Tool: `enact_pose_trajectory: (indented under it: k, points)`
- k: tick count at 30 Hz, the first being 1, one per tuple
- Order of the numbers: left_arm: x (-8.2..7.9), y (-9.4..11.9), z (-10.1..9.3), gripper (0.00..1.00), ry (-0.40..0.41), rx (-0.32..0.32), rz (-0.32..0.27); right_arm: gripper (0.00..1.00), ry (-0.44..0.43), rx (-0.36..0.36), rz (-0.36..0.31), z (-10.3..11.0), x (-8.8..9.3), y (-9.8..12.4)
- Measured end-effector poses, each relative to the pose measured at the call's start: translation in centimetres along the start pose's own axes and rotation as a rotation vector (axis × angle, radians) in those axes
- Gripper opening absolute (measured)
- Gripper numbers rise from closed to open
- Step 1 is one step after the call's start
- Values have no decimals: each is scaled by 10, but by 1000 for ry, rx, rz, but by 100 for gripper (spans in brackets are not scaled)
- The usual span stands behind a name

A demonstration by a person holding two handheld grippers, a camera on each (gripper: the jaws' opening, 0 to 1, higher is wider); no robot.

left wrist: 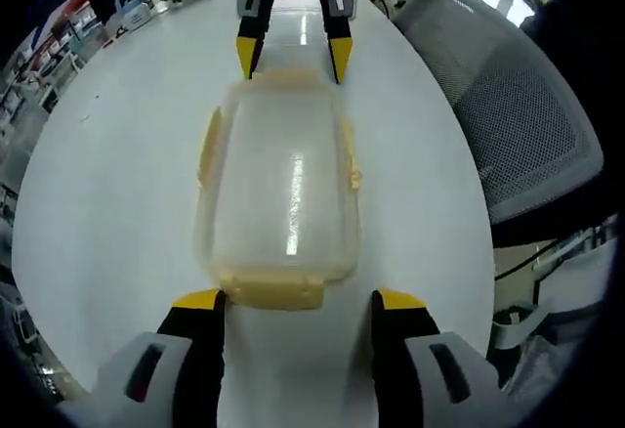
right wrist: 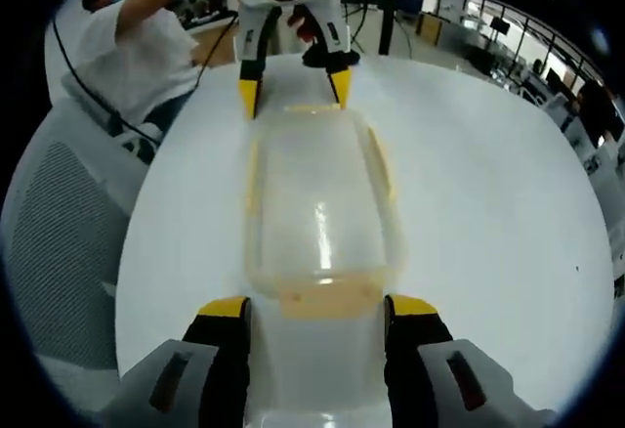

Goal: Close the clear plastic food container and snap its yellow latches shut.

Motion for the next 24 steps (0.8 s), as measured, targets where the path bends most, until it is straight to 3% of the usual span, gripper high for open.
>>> enact_pose_trajectory:
  k: [7, 8, 11, 13, 24]
  points:
    - [-4, 1, 8, 48, 16, -6, 10, 48, 18, -6, 2, -3, -6, -4]
    - [-5, 1, 10, 44, 52, -21, 8, 47, 24, -8, 3, -3, -7, -5]
    - [-6, 1, 10, 40, 32, -14, 24, 46, 37, -11, 15, -3, -8, -4]
    - [-7, 1, 10, 39, 23, -12, 27, 40, 34, -11, 32, -3, -6, -2]
    - [-7, 1, 9, 38, 3, -6, 49, 39, 51, -17, 41, 0, -7, -3]
Point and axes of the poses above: the point that each gripper's makers call its tool centre point, and the gripper's own axes: y roughly backward along the fingers, z roughly to its left, x roughly out of its underside, the point moved 6 cm from there along y, roughly backward along the fingers, and after that the axes turned 3 degrees about y, right-handed, at the moved point
